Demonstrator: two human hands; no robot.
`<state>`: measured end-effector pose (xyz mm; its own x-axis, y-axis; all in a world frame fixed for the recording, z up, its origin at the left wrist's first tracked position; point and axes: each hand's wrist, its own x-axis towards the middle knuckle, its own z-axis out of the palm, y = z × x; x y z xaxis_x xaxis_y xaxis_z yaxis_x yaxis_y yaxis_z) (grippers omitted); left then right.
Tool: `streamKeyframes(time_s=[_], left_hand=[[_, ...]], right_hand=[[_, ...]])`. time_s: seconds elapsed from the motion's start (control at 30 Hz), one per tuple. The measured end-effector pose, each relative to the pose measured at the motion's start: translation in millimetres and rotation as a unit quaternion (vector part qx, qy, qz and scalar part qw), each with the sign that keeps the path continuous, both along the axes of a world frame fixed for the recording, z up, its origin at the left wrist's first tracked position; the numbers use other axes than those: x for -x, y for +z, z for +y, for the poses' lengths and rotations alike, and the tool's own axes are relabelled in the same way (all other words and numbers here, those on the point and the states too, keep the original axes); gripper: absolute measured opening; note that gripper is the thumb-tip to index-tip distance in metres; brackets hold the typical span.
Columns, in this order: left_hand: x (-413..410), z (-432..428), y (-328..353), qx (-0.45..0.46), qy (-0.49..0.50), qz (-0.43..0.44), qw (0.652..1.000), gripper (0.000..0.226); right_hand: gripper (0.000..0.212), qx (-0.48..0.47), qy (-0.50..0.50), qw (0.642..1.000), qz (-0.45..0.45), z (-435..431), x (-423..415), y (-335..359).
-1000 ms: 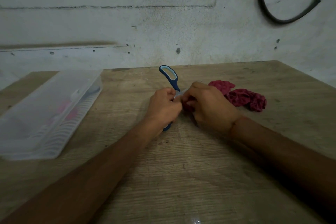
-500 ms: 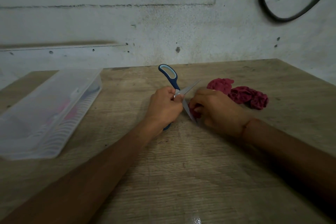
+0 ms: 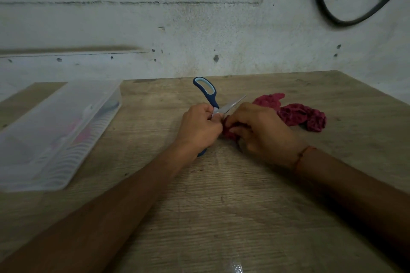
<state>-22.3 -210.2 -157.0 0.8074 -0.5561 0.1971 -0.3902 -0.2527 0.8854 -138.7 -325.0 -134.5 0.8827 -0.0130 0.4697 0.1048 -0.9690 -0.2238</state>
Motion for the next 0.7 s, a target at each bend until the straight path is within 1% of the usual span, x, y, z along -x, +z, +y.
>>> streamKeyframes(time_s=[0.1,0.27,0.43,0.53,0.7], left_hand=[[1,0,1,-0.008,-0.003,0.001,1.000,0.017],[0,0,0,-0.007,-0.001,0.006,1.000,0.018],[0,2,2,-0.001,-0.007,0.042,0.999,0.013],[1,3,4,0.006,-0.007,0.060,0.998,0.013],[2,4,6,0.006,-0.006,0.063,0.998,0.011]], right_hand=[[0.019,0.034,0.018,0.999,0.029,0,4,-3],[0.017,0.033,0.039,0.995,0.085,-1,21,-3],[0.018,0.022,-0.004,0.998,0.057,4,14,-4],[0.018,0.022,0.012,0.997,0.074,3,18,-3],[0.015,0.043,0.041,0.993,0.104,1,25,4]])
